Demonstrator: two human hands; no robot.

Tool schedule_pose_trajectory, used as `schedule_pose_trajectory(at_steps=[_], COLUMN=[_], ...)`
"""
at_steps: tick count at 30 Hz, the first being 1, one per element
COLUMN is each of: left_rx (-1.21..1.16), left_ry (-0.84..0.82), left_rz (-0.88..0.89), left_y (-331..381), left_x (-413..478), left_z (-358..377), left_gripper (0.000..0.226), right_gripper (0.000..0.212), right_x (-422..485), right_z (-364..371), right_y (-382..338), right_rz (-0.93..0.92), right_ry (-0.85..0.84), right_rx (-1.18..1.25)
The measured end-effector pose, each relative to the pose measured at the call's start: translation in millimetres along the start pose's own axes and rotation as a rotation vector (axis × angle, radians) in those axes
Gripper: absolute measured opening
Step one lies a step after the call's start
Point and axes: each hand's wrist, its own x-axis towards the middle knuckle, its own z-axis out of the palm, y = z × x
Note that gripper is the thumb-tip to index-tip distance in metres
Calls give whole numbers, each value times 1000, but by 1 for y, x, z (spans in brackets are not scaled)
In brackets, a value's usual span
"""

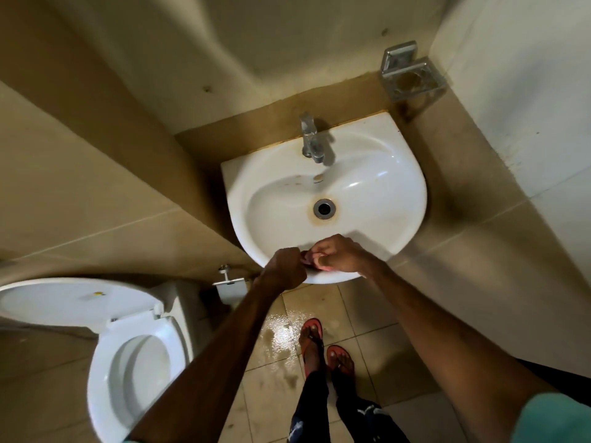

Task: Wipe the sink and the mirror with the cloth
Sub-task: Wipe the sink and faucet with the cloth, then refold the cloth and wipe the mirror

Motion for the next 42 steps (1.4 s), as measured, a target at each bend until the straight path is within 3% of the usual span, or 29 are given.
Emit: schedule_pose_trajectory(at_steps=[3,8,11,14,18,22,26,30,33,36,42], left_rx=[-129,-583,-806,-949,-1007,-957,-948,-808,-633,-461,-274], left_ry=[76,191,143,171,383,729,804,772,889,991,909], left_rz=[-32,-39,-20,-15,-49,-91,-8,167,230,335,595], left_y=[7,23,34,41,48,51,51,45,37,26,-10], left_x=[-28,-71,-101,-132,-165,-194,-210,-209,-206,-210,-226], left_z=[-15,-53,-78,-98,-120,-136,-153,-178,-203,-231,-280], left_gripper=[35,53,53,62,63,55,44,34,35,34,25], right_gripper=[30,38,48,43,31,52,61,39,18,12,11], right_x=[-24,-75,-101,-120,-135,-143,-150,-154,-150,-145,-137], right_z=[-5,-17,-23,-25,-21,-15,-16,-22,-25,-22,-16], right_y=[-14,-50,-75,-105,-148,-189,-221,-240,-261,-288,-325], right_rz=[6,17,-2,-51,-144,-130,-74,-157,-218,-304,-483], right_ry=[-60,-73,-79,-11,120,100,60,150,234,371,606], right_rx=[400,830,934,983,968,944,807,637,626,599,480])
